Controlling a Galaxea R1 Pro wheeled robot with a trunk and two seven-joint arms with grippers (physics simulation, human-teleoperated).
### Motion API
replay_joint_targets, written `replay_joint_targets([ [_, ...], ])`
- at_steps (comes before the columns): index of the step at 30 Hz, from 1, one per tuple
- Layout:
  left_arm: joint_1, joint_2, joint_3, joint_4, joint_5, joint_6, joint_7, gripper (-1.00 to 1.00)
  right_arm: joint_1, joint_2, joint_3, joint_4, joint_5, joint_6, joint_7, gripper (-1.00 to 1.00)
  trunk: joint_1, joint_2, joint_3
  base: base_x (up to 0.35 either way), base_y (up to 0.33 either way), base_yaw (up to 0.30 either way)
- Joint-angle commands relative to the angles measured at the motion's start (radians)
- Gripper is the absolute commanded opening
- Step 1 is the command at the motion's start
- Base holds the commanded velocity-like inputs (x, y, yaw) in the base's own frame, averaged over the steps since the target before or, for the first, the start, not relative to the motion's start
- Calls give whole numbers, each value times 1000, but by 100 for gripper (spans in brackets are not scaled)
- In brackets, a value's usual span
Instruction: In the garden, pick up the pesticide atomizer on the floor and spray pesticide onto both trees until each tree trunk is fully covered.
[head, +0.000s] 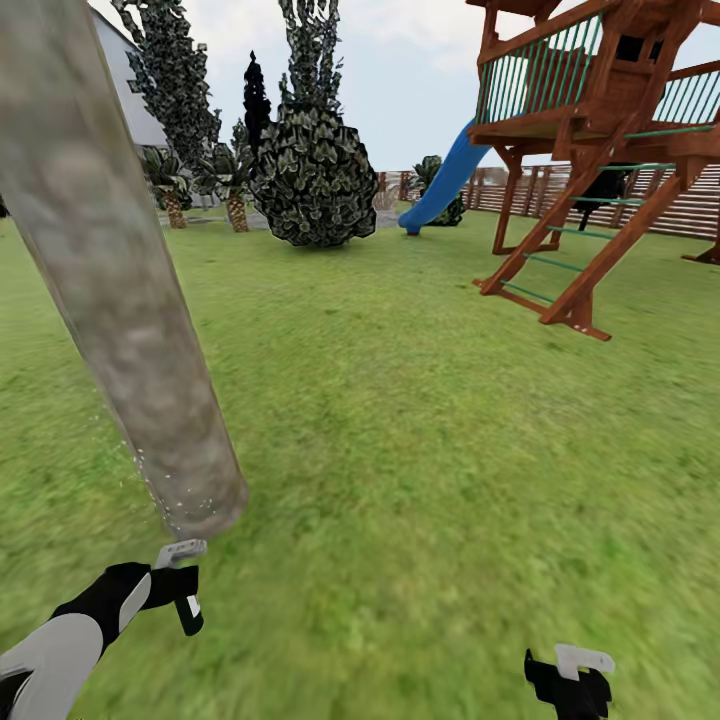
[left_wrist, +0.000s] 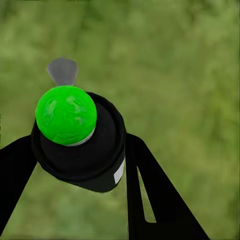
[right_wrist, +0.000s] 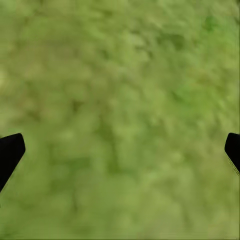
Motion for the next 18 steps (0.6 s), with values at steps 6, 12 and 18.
replay_joint_targets([
  [6,1,-1,1,3,0,-133,14,-100,0,-1,0,0,0,0,0,100,0,0,0,231,-201,269],
  [12,1,-2,1,2,0,-132,14,-100,1,-3,0,0,0,1,0,100,0,0,0,124,-236,25],
  [18,1,-2,1,1,-1,-132,14,-100,1,-1,0,0,0,1,0,100,0,0,0,1,-274,76],
])
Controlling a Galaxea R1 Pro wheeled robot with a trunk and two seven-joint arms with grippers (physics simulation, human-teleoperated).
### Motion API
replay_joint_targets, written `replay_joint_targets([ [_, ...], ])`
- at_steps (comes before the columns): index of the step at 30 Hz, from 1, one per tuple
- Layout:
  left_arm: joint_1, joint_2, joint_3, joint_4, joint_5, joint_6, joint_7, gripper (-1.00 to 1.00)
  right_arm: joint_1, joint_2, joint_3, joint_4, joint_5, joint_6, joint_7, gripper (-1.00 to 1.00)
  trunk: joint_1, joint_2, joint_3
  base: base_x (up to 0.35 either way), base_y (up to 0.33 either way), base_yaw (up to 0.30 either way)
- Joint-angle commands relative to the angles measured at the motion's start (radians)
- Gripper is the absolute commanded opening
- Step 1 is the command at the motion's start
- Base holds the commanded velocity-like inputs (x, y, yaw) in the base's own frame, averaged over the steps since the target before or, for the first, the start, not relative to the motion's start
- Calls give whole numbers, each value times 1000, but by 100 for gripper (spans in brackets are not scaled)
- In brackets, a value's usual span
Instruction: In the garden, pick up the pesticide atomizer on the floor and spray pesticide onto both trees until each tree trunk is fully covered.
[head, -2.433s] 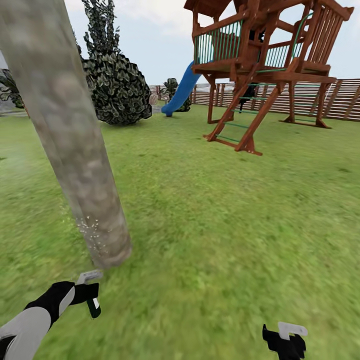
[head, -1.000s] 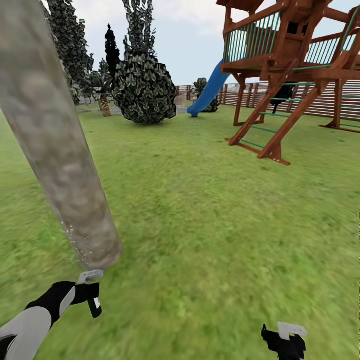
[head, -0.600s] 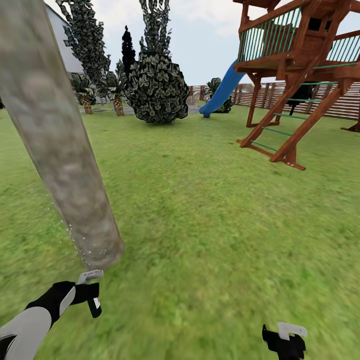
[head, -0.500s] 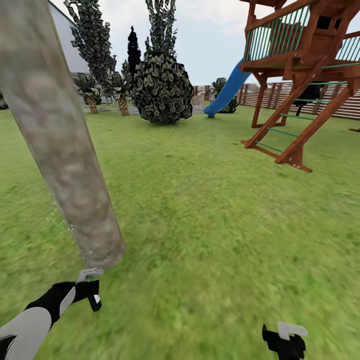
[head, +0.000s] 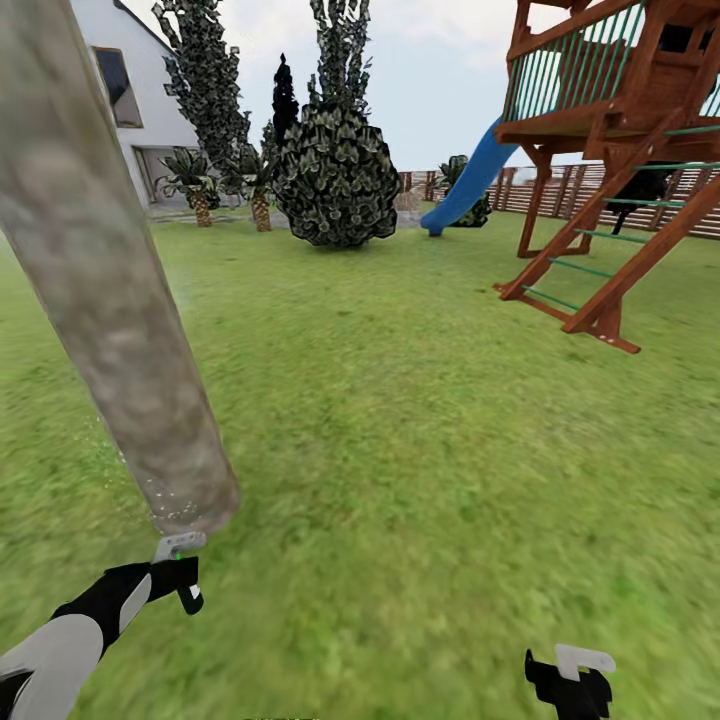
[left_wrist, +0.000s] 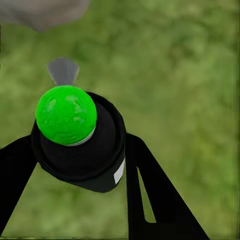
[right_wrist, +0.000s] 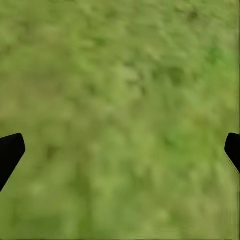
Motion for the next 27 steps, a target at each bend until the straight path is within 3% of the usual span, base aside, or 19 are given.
replay_joint_targets([
  [1,0,0,0,0,0,0,0,-100,0,0,0,0,0,0,0,100,0,0,0,5,-274,267],
  [9,0,0,0,1,0,1,0,-100,-1,0,0,0,0,0,0,100,0,0,0,124,-267,273],
  [18,0,0,0,1,0,0,0,-100,0,1,0,0,0,0,0,100,0,0,0,176,-244,43],
  [27,0,0,0,1,0,1,0,-100,0,1,0,0,0,0,0,100,0,0,0,174,-243,270],
])
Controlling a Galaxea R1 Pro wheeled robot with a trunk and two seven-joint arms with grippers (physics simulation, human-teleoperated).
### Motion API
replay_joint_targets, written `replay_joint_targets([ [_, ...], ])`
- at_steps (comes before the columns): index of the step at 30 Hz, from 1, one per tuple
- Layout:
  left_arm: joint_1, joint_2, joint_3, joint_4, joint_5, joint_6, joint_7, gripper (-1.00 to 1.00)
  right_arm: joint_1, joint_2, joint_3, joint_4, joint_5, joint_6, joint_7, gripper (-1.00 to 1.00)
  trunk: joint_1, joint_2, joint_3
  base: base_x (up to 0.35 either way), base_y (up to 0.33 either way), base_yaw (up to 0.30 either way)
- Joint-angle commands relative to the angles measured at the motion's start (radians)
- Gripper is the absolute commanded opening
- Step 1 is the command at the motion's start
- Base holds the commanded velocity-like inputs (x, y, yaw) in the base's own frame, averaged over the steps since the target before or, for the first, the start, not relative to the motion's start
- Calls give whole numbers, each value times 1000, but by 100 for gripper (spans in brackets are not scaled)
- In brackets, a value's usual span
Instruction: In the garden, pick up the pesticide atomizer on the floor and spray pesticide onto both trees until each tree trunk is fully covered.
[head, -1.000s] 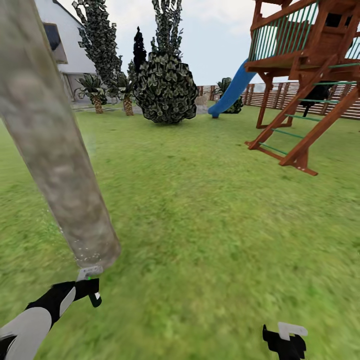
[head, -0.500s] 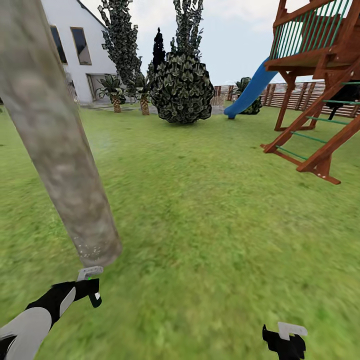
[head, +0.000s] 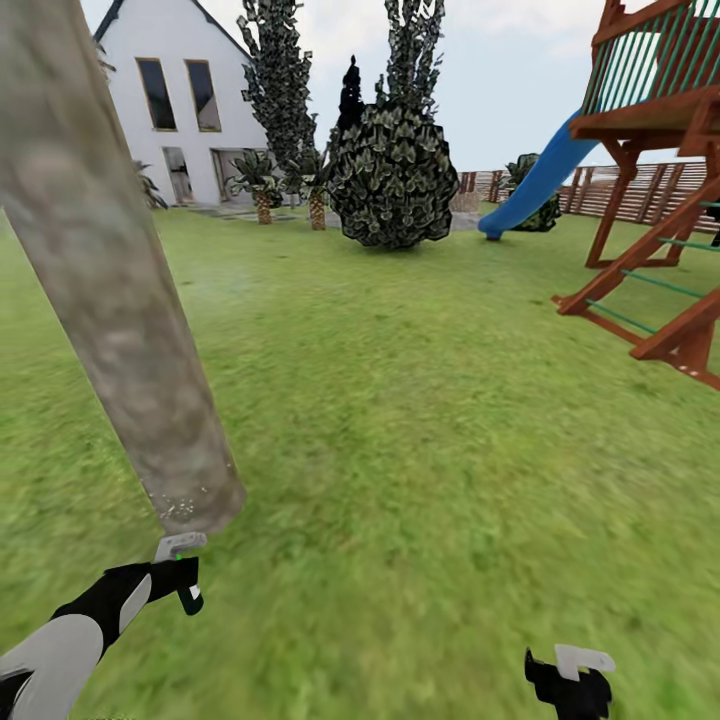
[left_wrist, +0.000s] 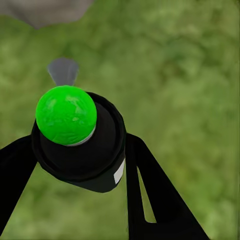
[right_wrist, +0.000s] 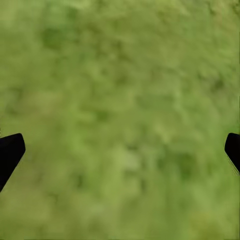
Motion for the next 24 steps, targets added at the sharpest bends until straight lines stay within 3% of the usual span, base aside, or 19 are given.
replay_joint_targets([
  [1,0,0,0,0,0,0,0,-100,-1,0,0,0,0,0,0,100,0,0,0,174,-243,278],
  [15,0,0,0,5,1,0,0,-100,0,0,0,0,0,0,0,100,0,0,0,168,-243,278],
  [24,0,-2,-1,9,2,1,-1,-100,0,0,0,0,0,0,0,100,0,0,0,4,-182,278],
])
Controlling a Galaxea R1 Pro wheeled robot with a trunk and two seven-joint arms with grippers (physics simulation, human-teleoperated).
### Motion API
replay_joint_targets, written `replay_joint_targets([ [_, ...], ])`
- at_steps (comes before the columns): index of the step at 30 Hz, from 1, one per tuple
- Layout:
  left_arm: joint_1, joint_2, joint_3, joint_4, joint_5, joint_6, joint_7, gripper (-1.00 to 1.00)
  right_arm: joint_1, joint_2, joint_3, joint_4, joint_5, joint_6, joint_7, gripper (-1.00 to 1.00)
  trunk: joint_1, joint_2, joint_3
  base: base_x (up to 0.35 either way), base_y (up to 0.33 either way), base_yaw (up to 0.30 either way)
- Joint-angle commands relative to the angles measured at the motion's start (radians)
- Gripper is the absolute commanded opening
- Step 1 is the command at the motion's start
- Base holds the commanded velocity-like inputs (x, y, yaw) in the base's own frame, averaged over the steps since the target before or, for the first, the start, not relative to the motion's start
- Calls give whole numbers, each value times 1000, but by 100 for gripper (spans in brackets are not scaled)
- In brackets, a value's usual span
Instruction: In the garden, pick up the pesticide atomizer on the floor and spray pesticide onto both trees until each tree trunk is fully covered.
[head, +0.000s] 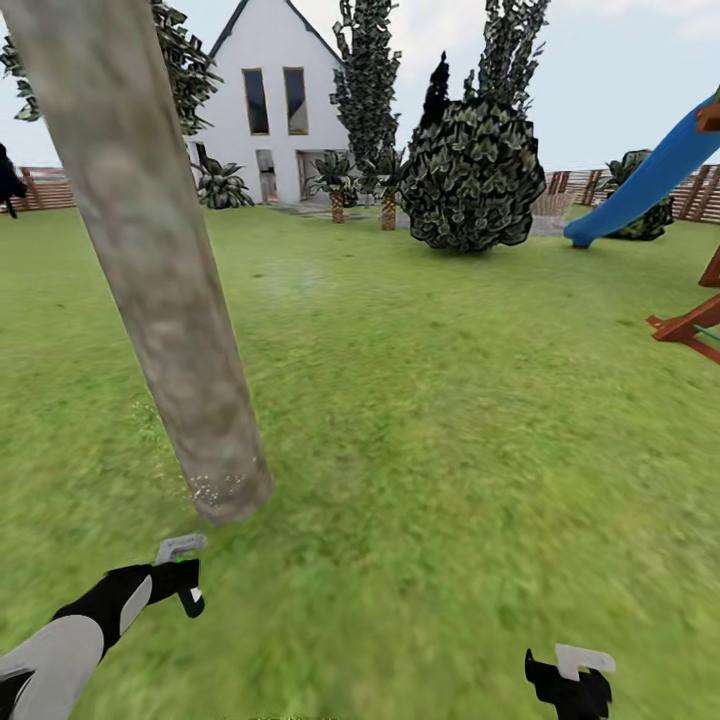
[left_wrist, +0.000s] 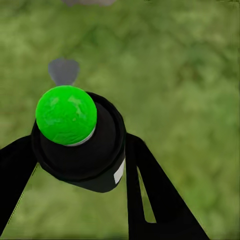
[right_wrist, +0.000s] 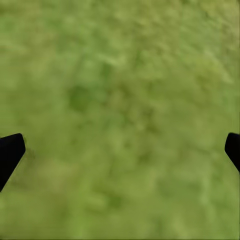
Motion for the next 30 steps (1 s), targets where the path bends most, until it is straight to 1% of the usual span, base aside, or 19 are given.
replay_joint_targets([
  [1,0,-4,0,-5,-1,1,0,-100,0,0,0,0,0,0,0,100,0,0,0,-2,-8,278],
  [2,-3,-12,-1,-10,-2,5,-2,-100,0,0,0,0,0,0,0,100,0,0,0,-1,-4,278],
  [4,-18,-70,-15,-40,-10,74,-8,-100,0,0,0,0,-1,-1,0,100,0,0,0,0,-1,114],
  [5,-20,-87,-44,-123,-10,130,-10,-100,0,-1,0,0,0,-1,-1,100,0,0,0,0,0,18],
  [6,-21,-91,-65,-172,-9,160,-10,-100,0,-1,0,0,0,-1,-1,100,0,0,0,0,0,9],
  [7,-21,-94,-103,-259,-7,228,-12,-100,0,-2,0,0,0,-1,-1,100,0,0,0,0,0,2],
  [9,-20,-71,-120,-334,-9,294,-50,-100,0,-4,0,0,0,-1,0,100,0,0,0,0,0,1],
  [11,-19,9,-119,-349,-6,305,-138,-100,0,-3,0,0,0,0,0,100,0,0,0,0,0,0],
  [12,-19,26,-120,-350,-8,305,-161,-100,0,-3,0,0,0,0,0,100,0,0,0,0,0,0],
  [14,-18,25,-123,-352,-11,304,-180,-100,0,-3,0,0,-1,0,0,100,0,0,0,0,0,0],
  [16,-22,-22,-132,-362,-19,305,-180,-100,0,-2,0,-1,-1,0,-1,100,0,0,0,0,0,81],
  [18,-34,-36,-137,-412,-31,312,-180,-100,-1,-2,0,-1,-1,0,-1,100,0,0,0,0,0,230],
  [20,-59,-12,-135,-456,-40,383,-180,-100,0,-2,0,-1,-1,0,-2,100,0,0,0,0,0,271],
  [22,-71,43,-132,-463,-40,403,-184,-100,0,-2,0,-1,-1,-1,-1,100,0,0,0,0,0,219],
  [24,-67,68,-137,-466,-38,409,-186,-100,0,-2,0,-2,-1,0,-1,100,0,0,0,0,0,60],
  [25,-67,62,-138,-467,-37,410,-185,-100,0,-2,0,-2,-1,0,-1,100,0,0,0,0,0,12],
  [26,-70,42,-146,-468,-37,410,-185,-100,0,-2,0,-2,-1,0,-1,100,0,0,0,0,0,6],
  [29,-79,-34,-193,-486,-40,413,-181,-100,0,-2,0,-2,-1,0,-1,100,0,0,0,0,0,2],
  [30,-79,-31,-194,-502,-38,423,-183,-100,0,-2,0,-2,-1,0,-1,100,0,0,0,0,0,0],
])
